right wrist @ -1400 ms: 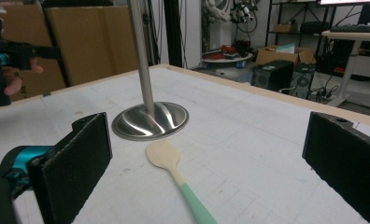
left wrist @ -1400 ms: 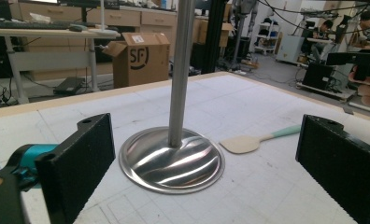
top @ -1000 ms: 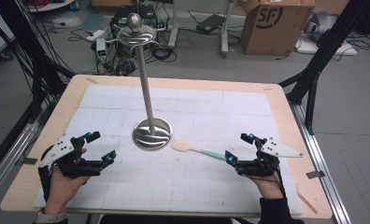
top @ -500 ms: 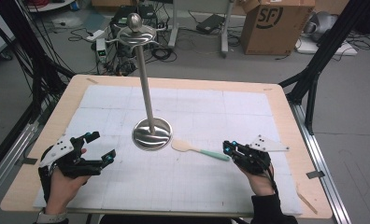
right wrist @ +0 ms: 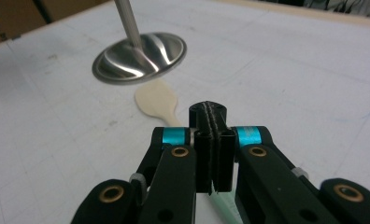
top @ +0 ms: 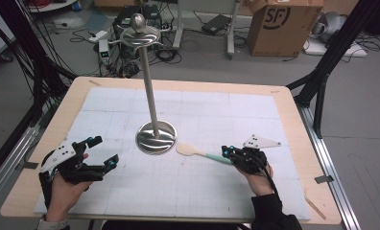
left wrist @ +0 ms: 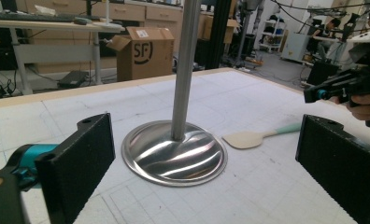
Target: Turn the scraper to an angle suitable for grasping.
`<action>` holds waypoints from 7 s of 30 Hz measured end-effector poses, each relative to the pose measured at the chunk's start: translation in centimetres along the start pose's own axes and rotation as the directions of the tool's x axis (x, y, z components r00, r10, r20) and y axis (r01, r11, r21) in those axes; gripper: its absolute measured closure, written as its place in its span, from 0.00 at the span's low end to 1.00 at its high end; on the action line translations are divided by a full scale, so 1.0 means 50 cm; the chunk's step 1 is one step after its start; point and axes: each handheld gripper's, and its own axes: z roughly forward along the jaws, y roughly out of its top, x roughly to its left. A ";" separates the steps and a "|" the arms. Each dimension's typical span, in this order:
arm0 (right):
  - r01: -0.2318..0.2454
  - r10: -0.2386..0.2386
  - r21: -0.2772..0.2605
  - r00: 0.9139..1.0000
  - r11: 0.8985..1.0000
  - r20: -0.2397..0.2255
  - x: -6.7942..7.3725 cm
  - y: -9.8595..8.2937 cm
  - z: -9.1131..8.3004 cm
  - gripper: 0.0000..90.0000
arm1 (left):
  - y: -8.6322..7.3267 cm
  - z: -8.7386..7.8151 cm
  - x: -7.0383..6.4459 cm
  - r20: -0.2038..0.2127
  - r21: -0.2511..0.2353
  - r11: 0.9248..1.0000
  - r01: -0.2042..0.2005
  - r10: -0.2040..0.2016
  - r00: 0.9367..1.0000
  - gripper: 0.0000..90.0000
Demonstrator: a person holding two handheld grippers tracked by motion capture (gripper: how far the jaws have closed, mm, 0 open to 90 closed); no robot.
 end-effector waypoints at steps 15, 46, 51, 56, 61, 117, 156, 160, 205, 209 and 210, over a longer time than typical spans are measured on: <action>-0.001 0.010 0.153 0.998 0.988 -0.058 0.025 0.027 0.110 0.99 | -0.003 0.002 -0.002 0.003 0.015 1.000 0.011 -0.011 1.000 0.06; 0.134 -0.114 0.320 0.990 0.938 -0.083 0.067 0.034 0.183 1.00 | -0.007 0.000 0.003 -0.011 0.033 0.999 0.016 -0.015 1.000 0.06; 0.127 -0.092 0.289 0.987 0.949 -0.132 0.081 0.008 0.156 1.00 | -0.009 0.000 0.001 -0.011 0.036 0.999 0.020 -0.019 1.000 0.06; 0.117 -0.083 0.268 0.988 0.956 -0.132 0.082 0.009 0.140 1.00 | -0.010 0.004 -0.002 -0.005 0.042 0.999 0.013 -0.013 1.000 0.06; 0.131 -0.096 0.246 0.984 0.960 -0.148 0.100 -0.012 0.082 1.00 | -0.011 0.002 0.002 -0.013 0.040 0.999 0.015 -0.015 1.000 0.06; 0.183 -0.167 0.240 0.982 0.953 -0.085 0.111 0.067 0.271 1.00 | -0.012 -0.004 0.010 -0.020 0.026 0.999 0.028 -0.027 0.999 0.06; 0.266 -0.202 0.265 0.948 0.927 -0.245 0.145 -0.023 0.118 1.00 | -0.008 -0.021 0.021 -0.035 0.003 0.999 0.042 -0.042 0.999 0.06; 0.285 -0.225 0.269 0.946 0.920 -0.235 0.147 -0.025 0.103 1.00 | -0.008 -0.018 0.019 -0.035 0.006 0.999 0.042 -0.041 0.999 0.06; 0.280 -0.256 0.224 0.958 0.934 -0.131 0.095 0.019 0.132 1.00 | -0.015 -0.004 0.016 -0.036 0.044 0.999 0.029 -0.027 0.999 0.06; 0.304 -0.270 0.249 0.949 0.920 -0.161 0.115 0.014 0.152 1.00 | -0.014 -0.005 0.015 -0.034 0.036 0.999 0.035 -0.034 0.999 0.06; 0.315 -0.280 0.258 0.946 0.913 -0.165 0.117 0.013 0.156 1.00 | -0.014 -0.005 0.016 -0.036 0.035 0.999 0.033 -0.031 0.999 0.06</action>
